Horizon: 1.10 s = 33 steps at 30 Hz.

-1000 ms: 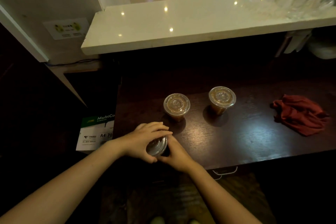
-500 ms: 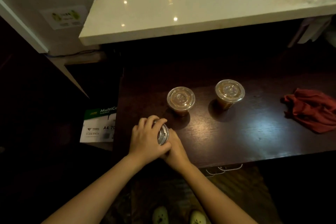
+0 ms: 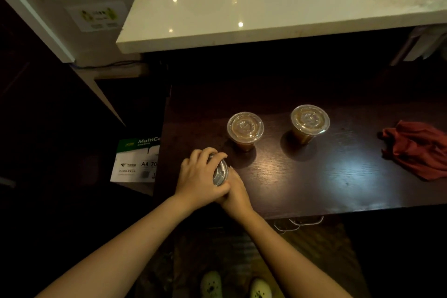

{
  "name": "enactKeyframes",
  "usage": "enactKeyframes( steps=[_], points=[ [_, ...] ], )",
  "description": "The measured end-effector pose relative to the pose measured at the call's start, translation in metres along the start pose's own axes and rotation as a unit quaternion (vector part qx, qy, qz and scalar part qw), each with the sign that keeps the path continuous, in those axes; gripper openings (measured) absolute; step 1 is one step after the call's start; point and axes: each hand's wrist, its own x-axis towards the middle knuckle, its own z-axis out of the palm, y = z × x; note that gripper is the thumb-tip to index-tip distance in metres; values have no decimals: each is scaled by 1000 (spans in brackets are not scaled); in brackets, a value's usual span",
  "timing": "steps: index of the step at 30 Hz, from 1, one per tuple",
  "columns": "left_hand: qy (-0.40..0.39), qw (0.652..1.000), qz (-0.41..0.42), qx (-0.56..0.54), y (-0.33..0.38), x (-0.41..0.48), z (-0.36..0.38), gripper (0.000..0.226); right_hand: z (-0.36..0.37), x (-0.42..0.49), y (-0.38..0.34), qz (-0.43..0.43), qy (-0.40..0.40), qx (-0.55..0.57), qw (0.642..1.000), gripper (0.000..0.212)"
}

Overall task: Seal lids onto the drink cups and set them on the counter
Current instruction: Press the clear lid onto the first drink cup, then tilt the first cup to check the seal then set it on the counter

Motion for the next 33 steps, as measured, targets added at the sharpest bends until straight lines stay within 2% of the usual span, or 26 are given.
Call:
enactKeyframes(
  steps=[3,5,8,10,13,15,17,19,21,24,26,28,30,33],
  points=[
    [-55,998,9,-22,-2,3,-7,75,-3,-6,-4,35,2,46,998,60],
    [-89,995,-16,-44,2,6,-17,85,-7,-7,-8,44,8,70,997,64],
    [-99,990,-86,-56,19,19,-48,99,-21,4,-23,43,45,90,994,64],
    [-93,990,-102,-40,29,32,-79,103,-37,17,-43,21,86,71,994,59],
    [-65,994,-76,-39,40,50,-135,99,-63,36,-79,-39,134,29,990,55],
    [-55,996,-52,-43,45,59,-173,97,-82,46,-103,-69,139,39,987,59],
    [-45,998,-25,-44,49,65,-209,94,-101,52,-122,-84,115,101,985,59],
    [-21,999,14,-41,54,68,-243,86,-118,55,-140,-80,71,179,978,45],
    [2,998,57,-35,60,69,-272,78,-129,56,-157,-46,18,308,950,31],
    [11,996,86,-28,70,70,-305,83,-135,61,-181,32,-68,558,826,51],
    [4,995,91,-35,75,69,-321,89,-138,63,-194,46,-110,643,756,59],
    [-19,994,96,-54,76,68,-333,90,-139,65,-202,41,-126,690,712,62],
    [-57,990,92,-87,72,67,-343,94,-141,67,-207,34,-112,703,702,65],
    [-124,974,76,-176,58,60,-347,103,-148,73,-208,15,-64,664,745,63]
  ],
)
